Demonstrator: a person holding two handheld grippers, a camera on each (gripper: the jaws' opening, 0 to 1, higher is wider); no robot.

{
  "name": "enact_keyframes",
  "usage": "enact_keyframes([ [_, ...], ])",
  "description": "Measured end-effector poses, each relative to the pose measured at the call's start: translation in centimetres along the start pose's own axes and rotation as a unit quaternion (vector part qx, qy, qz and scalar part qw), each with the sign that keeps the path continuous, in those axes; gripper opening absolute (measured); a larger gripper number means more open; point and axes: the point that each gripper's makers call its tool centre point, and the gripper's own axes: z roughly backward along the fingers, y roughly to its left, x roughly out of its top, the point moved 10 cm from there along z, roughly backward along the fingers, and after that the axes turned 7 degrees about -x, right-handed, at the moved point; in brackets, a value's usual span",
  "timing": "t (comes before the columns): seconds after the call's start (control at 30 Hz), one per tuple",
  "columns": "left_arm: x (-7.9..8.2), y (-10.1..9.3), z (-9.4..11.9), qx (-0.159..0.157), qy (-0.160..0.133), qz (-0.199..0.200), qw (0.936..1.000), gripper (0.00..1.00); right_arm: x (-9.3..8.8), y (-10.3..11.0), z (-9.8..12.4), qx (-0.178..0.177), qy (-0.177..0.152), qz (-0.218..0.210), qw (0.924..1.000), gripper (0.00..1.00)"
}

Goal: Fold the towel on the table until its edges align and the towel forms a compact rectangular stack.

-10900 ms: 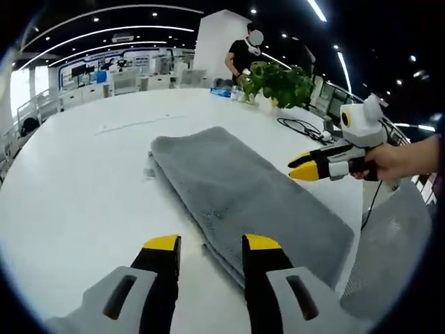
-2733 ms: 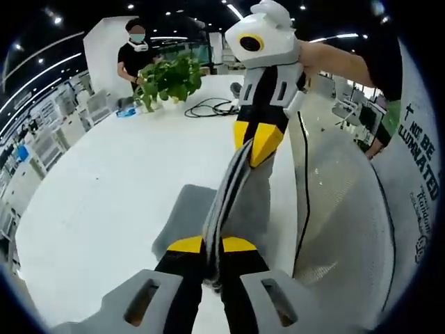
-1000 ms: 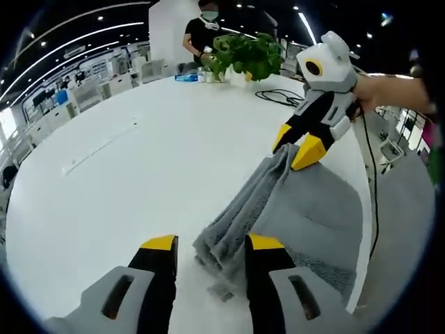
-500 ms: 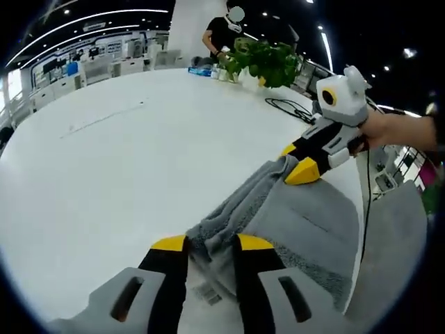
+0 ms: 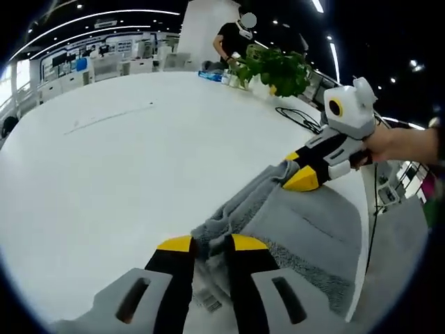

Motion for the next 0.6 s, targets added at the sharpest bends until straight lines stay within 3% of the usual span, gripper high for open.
enact_keyframes([
  [0.6,4.2,4.8,-2.8,0.022,-0.010,-0.031,0.9992,0.18,3.9,-3.5,-3.2,-0.034,-0.026,-0.033,0.9985,0.18],
])
